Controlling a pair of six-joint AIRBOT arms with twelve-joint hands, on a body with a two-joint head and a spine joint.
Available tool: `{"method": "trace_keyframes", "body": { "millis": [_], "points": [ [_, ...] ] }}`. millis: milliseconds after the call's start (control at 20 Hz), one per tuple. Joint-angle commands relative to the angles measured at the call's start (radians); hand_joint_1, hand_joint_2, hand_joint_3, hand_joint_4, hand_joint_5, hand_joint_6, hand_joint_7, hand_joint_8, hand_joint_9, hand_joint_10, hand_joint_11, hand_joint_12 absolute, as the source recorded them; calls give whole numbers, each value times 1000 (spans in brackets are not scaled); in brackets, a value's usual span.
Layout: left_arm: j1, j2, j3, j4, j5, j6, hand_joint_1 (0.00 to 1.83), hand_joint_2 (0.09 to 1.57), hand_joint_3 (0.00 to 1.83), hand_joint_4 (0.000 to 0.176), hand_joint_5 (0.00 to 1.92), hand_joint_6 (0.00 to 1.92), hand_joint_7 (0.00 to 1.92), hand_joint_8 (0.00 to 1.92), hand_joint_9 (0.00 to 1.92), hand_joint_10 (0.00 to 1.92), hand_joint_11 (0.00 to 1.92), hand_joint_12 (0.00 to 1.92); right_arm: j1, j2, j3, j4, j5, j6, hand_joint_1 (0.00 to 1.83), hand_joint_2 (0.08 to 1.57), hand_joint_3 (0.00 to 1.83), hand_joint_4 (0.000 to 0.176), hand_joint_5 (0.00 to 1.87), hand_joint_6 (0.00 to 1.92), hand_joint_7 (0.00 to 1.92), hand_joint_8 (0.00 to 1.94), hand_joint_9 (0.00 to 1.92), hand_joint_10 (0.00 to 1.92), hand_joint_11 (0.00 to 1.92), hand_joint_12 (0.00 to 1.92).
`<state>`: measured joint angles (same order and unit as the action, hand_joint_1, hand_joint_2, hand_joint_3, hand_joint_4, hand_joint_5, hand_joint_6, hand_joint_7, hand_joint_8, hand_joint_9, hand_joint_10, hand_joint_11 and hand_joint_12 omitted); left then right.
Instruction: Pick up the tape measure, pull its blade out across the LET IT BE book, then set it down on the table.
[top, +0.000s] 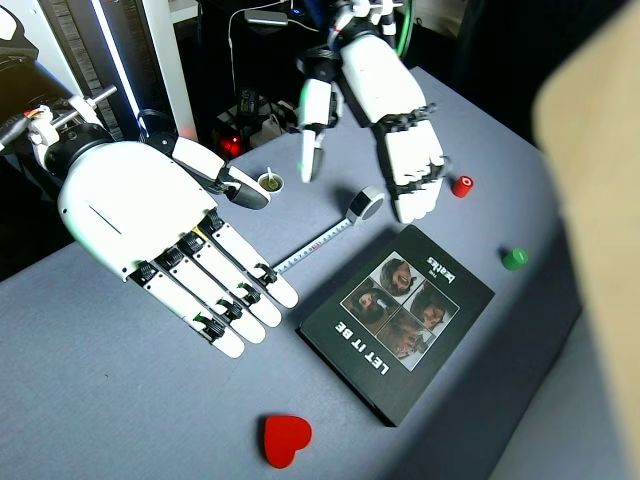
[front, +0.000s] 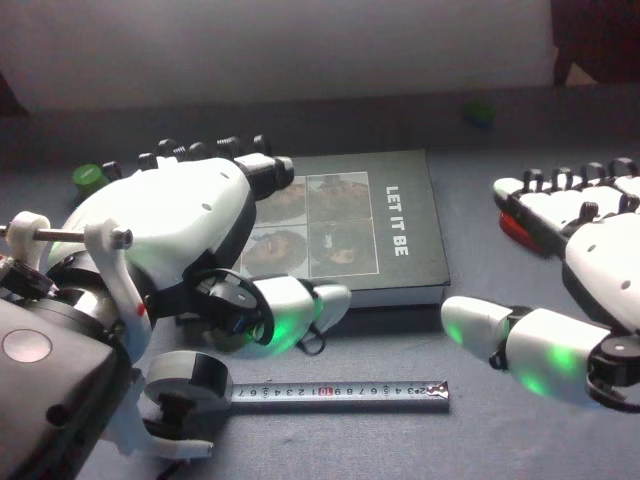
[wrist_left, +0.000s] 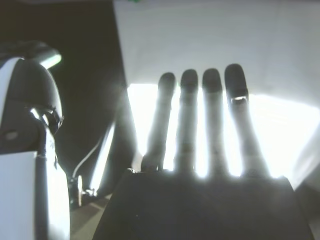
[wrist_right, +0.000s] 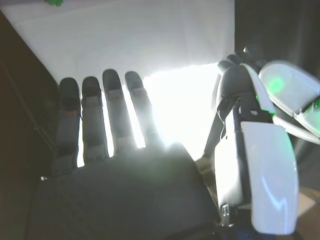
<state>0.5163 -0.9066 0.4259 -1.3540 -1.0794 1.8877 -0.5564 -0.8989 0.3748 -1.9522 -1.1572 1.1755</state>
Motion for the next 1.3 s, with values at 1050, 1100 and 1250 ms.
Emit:
{"method": "trace_keyframes", "body": {
  "millis": [1050, 1100, 1250],
  "points": [
    [226, 331, 197, 1167, 295, -1327, 1183, 1074, 0, 0, 712, 0, 759, 0, 702, 0, 528, 475, -110, -58, -18, -261, -222, 134, 45, 1146, 3, 0, 125, 8, 163, 1, 129, 2, 0, 507],
    [277, 318, 204, 1190, 251, -1370, 1184, 1073, 0, 0, 700, 0, 750, 0, 696, 0, 516, 469, -113, -60, -18, -274, -224, 149, 47, 1146, 2, 0, 124, 5, 163, 1, 130, 2, 0, 521],
    [441, 242, 251, 1234, 22, -1450, 1185, 1077, 0, 0, 690, 0, 731, 0, 681, 0, 509, 464, -121, -62, -17, -280, -227, 159, 47, 1146, 2, 0, 114, 0, 165, 2, 135, 3, 0, 529]
  ]
}}
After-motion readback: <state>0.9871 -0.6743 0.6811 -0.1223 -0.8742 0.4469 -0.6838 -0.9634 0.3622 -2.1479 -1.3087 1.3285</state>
